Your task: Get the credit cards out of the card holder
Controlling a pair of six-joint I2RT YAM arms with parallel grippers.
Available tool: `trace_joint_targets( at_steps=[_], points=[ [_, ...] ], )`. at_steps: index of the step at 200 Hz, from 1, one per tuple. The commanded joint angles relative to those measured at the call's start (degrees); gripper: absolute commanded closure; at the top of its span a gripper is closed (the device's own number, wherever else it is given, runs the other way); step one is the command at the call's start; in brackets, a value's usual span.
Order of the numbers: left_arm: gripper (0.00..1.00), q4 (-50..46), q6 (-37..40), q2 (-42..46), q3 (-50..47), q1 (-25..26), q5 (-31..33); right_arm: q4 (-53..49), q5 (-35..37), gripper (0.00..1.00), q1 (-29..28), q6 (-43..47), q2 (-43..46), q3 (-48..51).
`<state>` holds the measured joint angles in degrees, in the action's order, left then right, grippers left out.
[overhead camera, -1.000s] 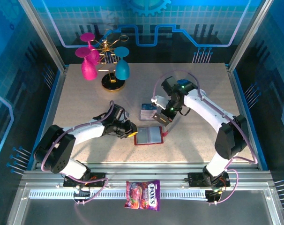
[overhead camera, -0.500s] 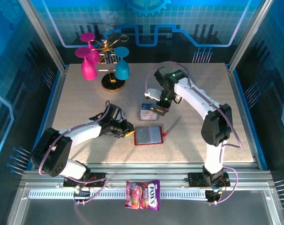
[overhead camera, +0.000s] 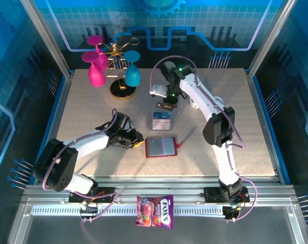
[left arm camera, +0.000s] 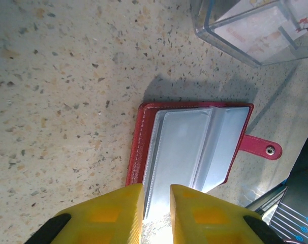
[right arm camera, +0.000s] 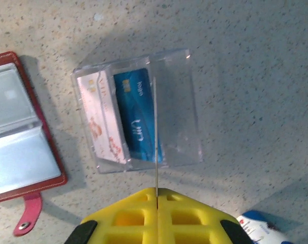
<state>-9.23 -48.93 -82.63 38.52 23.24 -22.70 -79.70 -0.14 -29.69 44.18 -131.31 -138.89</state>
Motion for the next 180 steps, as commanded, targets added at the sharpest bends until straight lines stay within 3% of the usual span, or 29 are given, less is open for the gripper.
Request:
trace_joint_targets(
  at_steps=[1, 180],
  points=[
    [0.78, -2.39, 1.46, 0.04, 1.58, -0.66, 0.46, -5.64, 0.51, 1.00, 0.51, 3.73, -4.27, -5.80],
    [0.78, -3.87, 1.03, -0.64, 2.59, -1.14, 1.54, 0.33, 1.02, 0.99, 0.17, 8.93, -12.05, -6.35]
  ],
)
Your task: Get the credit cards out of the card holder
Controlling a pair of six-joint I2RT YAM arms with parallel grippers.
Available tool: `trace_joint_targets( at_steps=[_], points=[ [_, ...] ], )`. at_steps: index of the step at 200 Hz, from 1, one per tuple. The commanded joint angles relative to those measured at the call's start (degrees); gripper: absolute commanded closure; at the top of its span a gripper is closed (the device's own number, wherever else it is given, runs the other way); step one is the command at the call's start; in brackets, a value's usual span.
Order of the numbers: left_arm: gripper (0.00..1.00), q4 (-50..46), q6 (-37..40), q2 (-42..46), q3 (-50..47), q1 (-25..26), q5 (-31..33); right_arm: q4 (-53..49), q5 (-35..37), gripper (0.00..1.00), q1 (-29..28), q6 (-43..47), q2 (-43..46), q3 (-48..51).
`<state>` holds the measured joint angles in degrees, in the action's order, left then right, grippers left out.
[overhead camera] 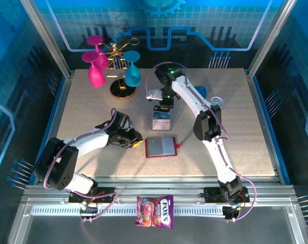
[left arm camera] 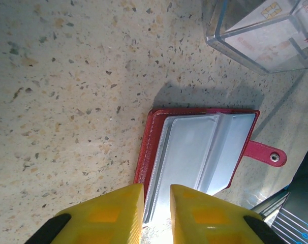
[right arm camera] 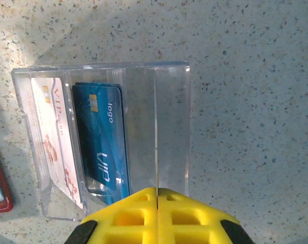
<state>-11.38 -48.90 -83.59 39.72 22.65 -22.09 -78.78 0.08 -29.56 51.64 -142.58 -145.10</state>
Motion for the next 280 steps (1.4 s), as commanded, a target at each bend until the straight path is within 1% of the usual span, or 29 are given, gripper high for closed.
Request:
trace_joint_targets(
  at_steps=[1, 13, 42, 63, 97, 122, 140, 159, 200, 222, 226, 238, 258, 280],
  points=[
    [0.78, -1.72, 1.01, 0.30, 1.40, -0.53, 0.92, -0.54, 0.80, 0.99, 0.08, 1.47, -0.73, -0.12],
    [0.78, -1.66, 0.92, 0.25, 1.47, -0.51, 1.03, 0.29, 1.40, 0.92, 0.06, 0.89, -0.58, 0.02],
    [0.78, -1.63, 0.85, 0.42, 1.44, -0.55, 1.08, 5.55, 5.35, 0.86, 0.55, -1.97, 0.94, 1.00],
    [0.78, -1.46, 0.77, 0.39, 1.20, -0.51, 1.17, 8.24, 6.42, 0.85, 0.65, -2.68, 2.66, 3.19],
    [0.78, -0.76, 0.65, -0.15, 1.07, -0.51, 0.84, 9.11, 5.55, 0.82, 0.64, -3.36, 4.49, 5.26],
    [0.78, -0.54, 0.64, -0.43, 1.23, -0.51, 0.62, 8.71, 4.22, 0.81, 0.60, -3.94, 5.13, 5.83],
    [0.78, -0.40, 0.74, -0.51, 1.25, -0.53, 0.48, 8.04, 1.68, 0.77, 0.58, -4.09, 5.90, 6.03],
    [0.77, -0.32, 0.71, -0.78, 1.21, -0.51, 0.29, 8.54, 0.76, 0.76, 0.47, -4.77, 6.67, 6.29],
    [0.77, 0.51, 0.65, -0.52, 0.85, -0.51, -0.10, 9.24, 1.29, 0.76, 0.47, -6.90, 8.16, 6.96],
    [0.78, 1.33, 0.48, -0.66, 0.54, -0.51, -0.41, 11.63, 1.03, 0.76, 0.56, -10.69, 9.01, 9.50],
    [0.77, 1.51, 0.46, -0.61, 0.45, -0.51, -0.41, 12.34, 0.76, 0.76, 0.56, -11.77, 10.78, 10.23],
    [0.77, 2.16, 0.39, -0.67, 0.18, -0.51, -0.59, 14.67, -0.87, 0.76, 0.56, -15.38, 12.34, 12.86],
    [0.77, 3.21, 0.13, -0.60, -0.46, -0.55, -0.76, 18.95, -4.20, 0.76, 0.43, -21.27, 15.97, 19.35],
    [0.78, 4.73, -0.15, -0.64, -1.01, -0.51, -1.11, 24.61, -4.40, 0.76, -0.04, -27.71, 20.89, 27.86]
  ],
)
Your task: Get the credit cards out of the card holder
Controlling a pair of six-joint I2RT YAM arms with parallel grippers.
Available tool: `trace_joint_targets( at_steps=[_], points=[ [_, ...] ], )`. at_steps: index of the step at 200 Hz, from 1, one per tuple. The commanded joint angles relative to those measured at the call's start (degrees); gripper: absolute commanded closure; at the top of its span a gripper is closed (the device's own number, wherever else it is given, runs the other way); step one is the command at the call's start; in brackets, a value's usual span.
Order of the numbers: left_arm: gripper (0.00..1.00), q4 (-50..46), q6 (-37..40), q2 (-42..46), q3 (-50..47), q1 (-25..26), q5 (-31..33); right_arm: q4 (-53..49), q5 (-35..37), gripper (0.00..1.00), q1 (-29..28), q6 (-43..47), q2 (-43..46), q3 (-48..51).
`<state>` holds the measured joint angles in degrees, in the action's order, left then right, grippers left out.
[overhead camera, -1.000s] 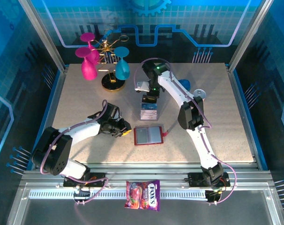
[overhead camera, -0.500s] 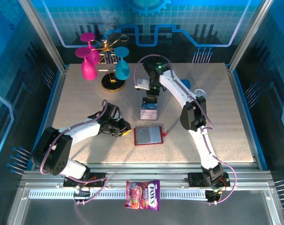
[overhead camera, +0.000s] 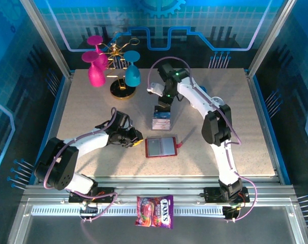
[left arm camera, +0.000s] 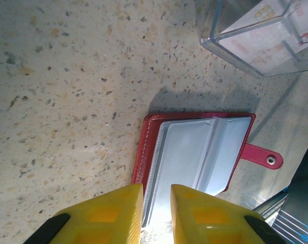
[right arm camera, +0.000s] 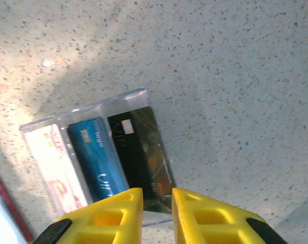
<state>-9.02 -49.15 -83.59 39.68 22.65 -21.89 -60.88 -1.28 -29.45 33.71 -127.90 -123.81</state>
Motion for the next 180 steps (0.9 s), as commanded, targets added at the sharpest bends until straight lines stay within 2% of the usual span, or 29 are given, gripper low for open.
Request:
trace_joint_targets(
  at_steps=[1, 40, 97, 131, 162, 180],
  points=[
    [0.78, 2.40, 0.10, -0.67, -1.03, -0.51, -1.27, 6.95, -3.03, 0.77, -0.20, -10.06, 6.45, 6.92],
    [0.78, 4.62, -0.31, -0.95, -1.83, -0.51, -2.03, 15.87, -5.69, 0.79, -0.77, -22.07, 14.98, 21.02],
    [0.78, 7.50, -0.62, -2.69, -2.25, -0.42, -4.37, 19.46, -9.51, 0.81, -3.76, -33.89, 20.69, 32.15],
    [0.78, 8.77, -0.91, -4.26, -2.35, -0.02, -5.41, 23.05, -11.32, 0.89, -7.06, -41.87, 22.82, 37.30],
    [0.78, 8.49, -0.62, -5.65, -1.84, 0.69, -5.76, 25.71, -12.97, 0.91, -8.75, -47.86, 24.37, 41.77],
    [0.78, 8.49, -0.71, -6.08, -1.76, 1.23, -5.75, 28.74, -13.00, 0.97, -9.48, -51.00, 26.21, 45.41]
  ],
)
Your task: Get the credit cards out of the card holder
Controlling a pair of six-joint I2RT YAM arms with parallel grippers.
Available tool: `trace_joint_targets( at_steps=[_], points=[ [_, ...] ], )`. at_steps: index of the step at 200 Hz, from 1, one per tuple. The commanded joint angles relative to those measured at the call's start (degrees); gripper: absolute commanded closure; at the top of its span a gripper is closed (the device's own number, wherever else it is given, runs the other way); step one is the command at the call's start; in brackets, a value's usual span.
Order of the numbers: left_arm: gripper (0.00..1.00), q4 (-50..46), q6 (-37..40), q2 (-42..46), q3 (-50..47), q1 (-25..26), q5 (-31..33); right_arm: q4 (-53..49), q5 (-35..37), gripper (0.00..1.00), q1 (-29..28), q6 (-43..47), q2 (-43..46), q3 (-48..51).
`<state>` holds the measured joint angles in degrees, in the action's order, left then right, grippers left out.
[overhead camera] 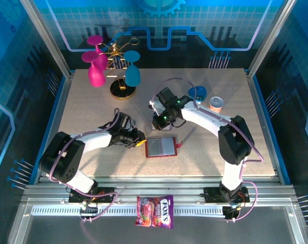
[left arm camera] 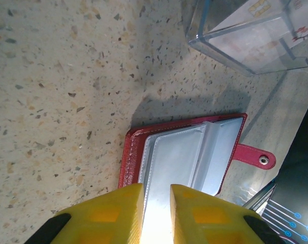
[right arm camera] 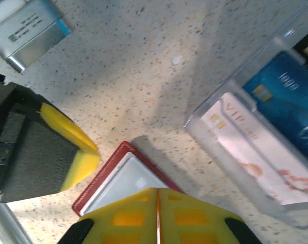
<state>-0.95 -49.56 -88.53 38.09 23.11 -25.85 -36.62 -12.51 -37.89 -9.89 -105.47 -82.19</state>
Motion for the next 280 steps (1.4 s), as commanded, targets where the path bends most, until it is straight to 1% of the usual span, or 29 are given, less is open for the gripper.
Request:
trace_joint_targets(
  at_steps=[1, 10, 45, 106, 133, 184, 236, 280],
  points=[
    [0.78, 0.42, -0.28, -1.13, -0.14, 0.83, -1.77, 4.60, -1.75, 0.98, -1.09, -7.59, 3.87, 4.06],
    [0.78, 0.45, -0.35, -1.29, -0.18, 1.26, -1.67, 6.06, -2.00, 1.00, -1.34, -9.39, 4.77, 5.96],
    [0.78, 0.23, -0.65, -1.92, 0.39, 2.97, -1.01, 9.32, -3.49, 1.00, -1.99, -14.63, 7.33, 11.06],
    [0.78, 0.55, -1.50, -1.36, -0.90, 4.87, 0.06, 12.13, -3.65, 1.00, -4.40, -15.59, 8.21, 15.76],
    [0.79, 0.88, -2.09, -0.88, -1.69, 5.80, 0.72, 12.89, -2.33, 1.00, -5.44, -15.87, 8.86, 17.64],
    [0.82, 0.88, -3.26, -0.07, -3.49, 6.20, 2.37, 13.41, -2.96, 1.00, -5.44, -18.45, 6.97, 19.00],
    [0.90, 1.03, -3.50, 0.19, -4.40, 6.26, 2.81, 16.74, -6.94, 1.00, -5.11, -21.34, 4.47, 20.05],
    [0.92, 1.16, -3.26, -0.58, -4.42, 6.26, 2.48, 16.54, -8.38, 1.00, -4.58, -22.82, 1.65, 19.71]
  ],
)
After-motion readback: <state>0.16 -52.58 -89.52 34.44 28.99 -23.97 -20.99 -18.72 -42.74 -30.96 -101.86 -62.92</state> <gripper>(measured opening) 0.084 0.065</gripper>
